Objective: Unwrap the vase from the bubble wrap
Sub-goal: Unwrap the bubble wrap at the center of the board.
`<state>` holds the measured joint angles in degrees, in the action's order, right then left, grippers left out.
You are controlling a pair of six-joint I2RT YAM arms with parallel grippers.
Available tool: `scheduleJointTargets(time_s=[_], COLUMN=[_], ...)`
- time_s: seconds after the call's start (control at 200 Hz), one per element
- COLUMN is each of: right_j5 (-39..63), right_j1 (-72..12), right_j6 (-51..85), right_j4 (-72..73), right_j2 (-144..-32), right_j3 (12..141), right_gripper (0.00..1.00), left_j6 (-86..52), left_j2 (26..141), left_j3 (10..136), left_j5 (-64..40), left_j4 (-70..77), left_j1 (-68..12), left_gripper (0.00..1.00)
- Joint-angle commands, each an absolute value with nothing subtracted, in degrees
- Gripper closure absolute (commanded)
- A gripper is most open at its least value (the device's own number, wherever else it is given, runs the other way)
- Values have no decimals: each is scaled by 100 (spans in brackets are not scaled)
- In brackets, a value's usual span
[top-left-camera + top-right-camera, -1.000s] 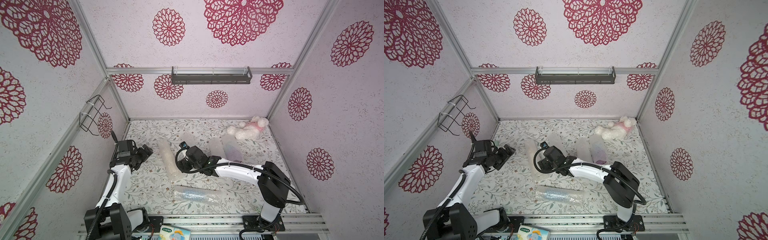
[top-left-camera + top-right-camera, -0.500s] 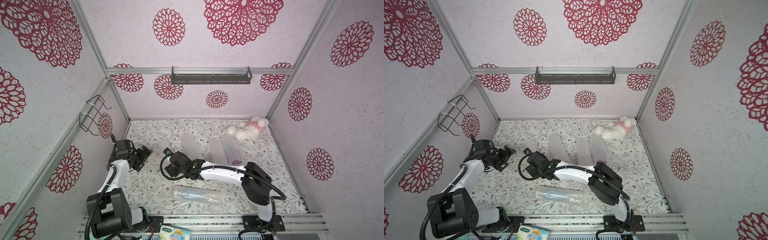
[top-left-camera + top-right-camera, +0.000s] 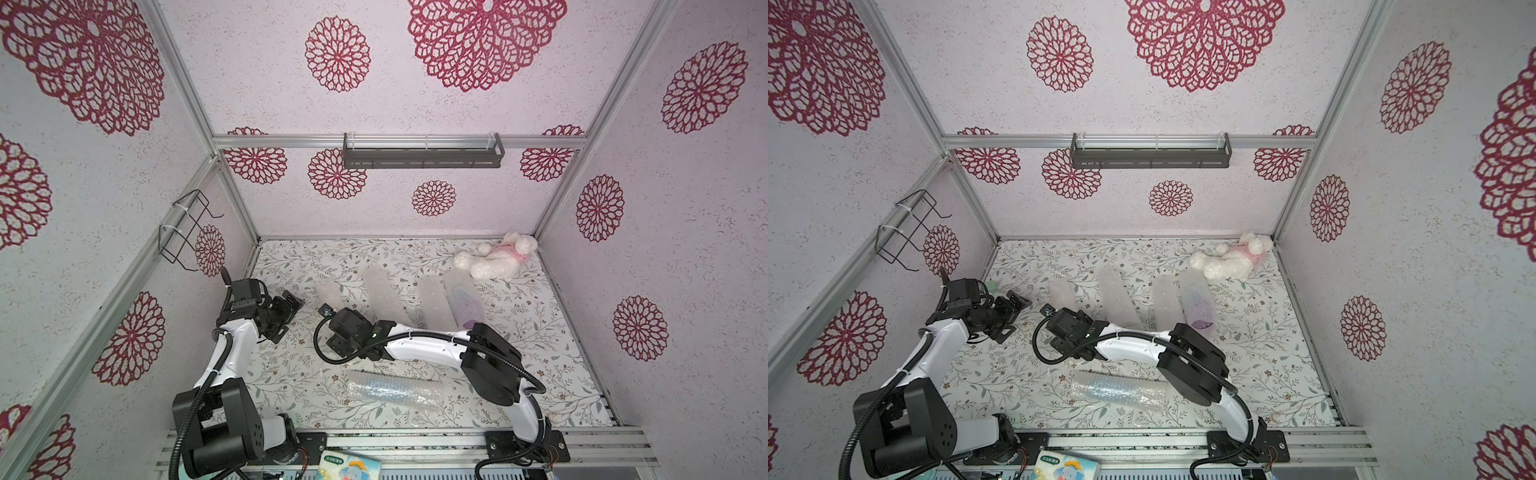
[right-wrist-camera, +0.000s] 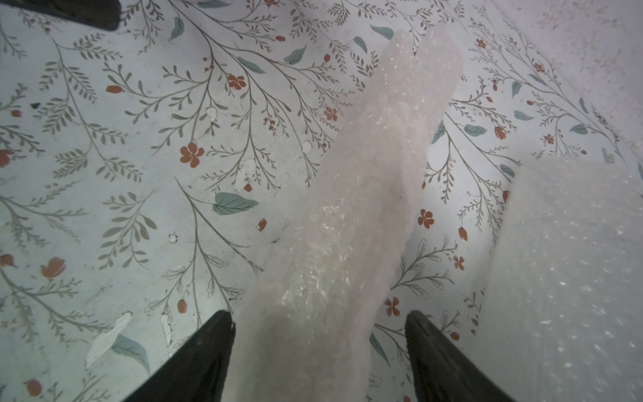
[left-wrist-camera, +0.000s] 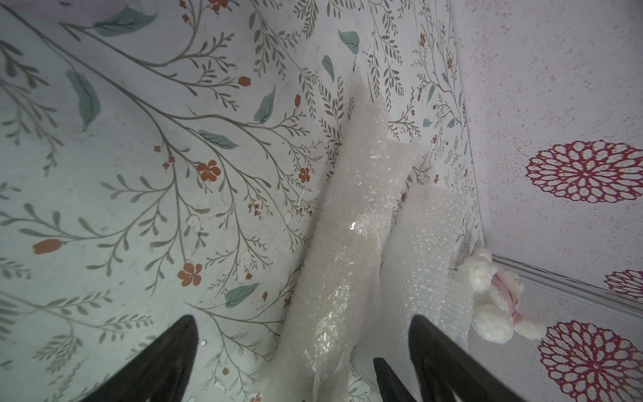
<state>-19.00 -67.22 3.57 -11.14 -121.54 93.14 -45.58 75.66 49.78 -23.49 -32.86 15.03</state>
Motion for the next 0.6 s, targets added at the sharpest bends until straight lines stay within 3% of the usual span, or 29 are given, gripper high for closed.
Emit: scheduleJointTargets(time_s=[0.0,0.32,0.455,0.59], right_j5=[-2276,-1849,-1295,-782], right_j1=[-6754,-6586,-6474,-6434], right_j6=[451,1164,1733,2140], right_j4=[-1252,-861,-400,457], right_j2=[-12205,-12249,-12158,-11955], right_j3=[9532,9173,8813,8191], right_gripper=[16,11,15,27], left_j6=[-4596,-4245,-4203,-4184], left_j2=[7442,7602,7795,8074], left_j3=[5093,5715,6068,6301], left_j5=[-2147,-1172,-886,-717], left_j4=[-3404,-3963,-4213,-4363], left_j1=[1380,597,267,75], left_gripper=[3,3,3,3])
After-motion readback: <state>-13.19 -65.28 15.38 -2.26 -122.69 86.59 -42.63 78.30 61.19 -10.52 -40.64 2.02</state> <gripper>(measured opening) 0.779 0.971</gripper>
